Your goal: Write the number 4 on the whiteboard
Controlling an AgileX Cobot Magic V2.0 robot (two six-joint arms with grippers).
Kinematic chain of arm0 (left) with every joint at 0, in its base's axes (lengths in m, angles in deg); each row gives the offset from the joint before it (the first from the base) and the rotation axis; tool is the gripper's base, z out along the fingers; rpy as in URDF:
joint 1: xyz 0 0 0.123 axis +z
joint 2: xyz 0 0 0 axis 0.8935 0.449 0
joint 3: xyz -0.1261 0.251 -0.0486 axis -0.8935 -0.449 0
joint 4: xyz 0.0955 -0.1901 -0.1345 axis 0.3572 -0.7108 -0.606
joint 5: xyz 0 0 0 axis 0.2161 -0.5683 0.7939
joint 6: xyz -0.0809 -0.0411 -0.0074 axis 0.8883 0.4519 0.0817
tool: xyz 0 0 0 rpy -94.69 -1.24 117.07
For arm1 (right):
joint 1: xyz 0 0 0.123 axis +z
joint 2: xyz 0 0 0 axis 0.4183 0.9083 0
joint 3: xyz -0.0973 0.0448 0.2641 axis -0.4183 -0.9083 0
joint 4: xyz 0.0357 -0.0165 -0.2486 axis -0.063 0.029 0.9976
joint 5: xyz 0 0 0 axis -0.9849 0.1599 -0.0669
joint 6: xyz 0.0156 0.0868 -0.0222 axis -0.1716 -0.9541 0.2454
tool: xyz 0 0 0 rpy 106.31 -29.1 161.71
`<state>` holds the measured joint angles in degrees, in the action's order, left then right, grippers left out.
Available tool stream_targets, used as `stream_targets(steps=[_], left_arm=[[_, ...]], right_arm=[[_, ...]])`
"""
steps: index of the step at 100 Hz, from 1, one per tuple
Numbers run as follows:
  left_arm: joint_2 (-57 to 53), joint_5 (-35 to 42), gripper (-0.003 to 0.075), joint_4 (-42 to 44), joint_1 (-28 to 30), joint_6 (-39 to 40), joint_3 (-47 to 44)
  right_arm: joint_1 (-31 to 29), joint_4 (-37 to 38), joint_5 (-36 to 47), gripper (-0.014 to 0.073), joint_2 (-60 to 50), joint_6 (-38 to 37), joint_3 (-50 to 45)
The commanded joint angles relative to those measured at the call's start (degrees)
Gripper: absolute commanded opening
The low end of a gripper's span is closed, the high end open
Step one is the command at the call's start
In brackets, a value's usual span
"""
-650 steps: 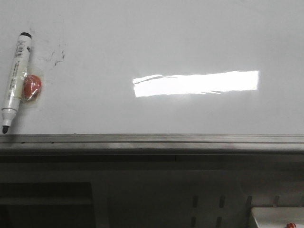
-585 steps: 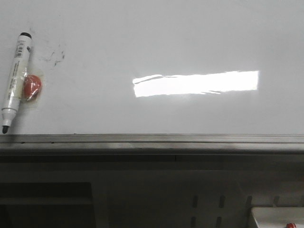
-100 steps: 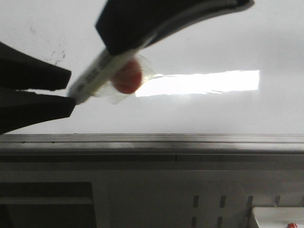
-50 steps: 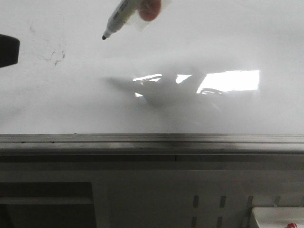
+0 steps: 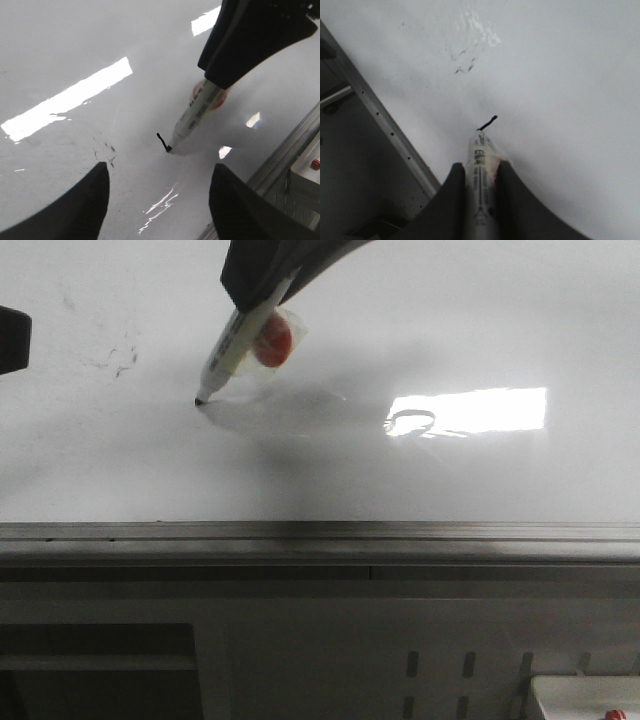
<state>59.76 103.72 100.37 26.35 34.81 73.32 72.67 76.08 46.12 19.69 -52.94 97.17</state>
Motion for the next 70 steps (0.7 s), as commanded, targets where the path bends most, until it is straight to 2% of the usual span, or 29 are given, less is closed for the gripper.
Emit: stream_targets(steps=[1,17,48,70], left_arm=[[-0.2,3.76,0.041,-0.99,0.21,0.57,1.54],[-0.2,3.76,0.041,-0.99,0.21,0.35,1.54],[-0.2,3.76,0.041,-0.99,0.21,0.13,1.54],[-0.2,3.76,0.041,-0.99,0.21,0.13,1.54]], right_arm=[[0.88,0.36,2.77,-0.0064,-1.29,0.68,0.39],[0.1,0.36,1.41,-0.0064,-1.69,-0.14,-0.01],[-4.86,2.57,-7.7,-0.0064,-7.74,-0.14,-0.32],[-2.39,1.68,-4.3,-0.0064,-7.88,-0.14,0.96]])
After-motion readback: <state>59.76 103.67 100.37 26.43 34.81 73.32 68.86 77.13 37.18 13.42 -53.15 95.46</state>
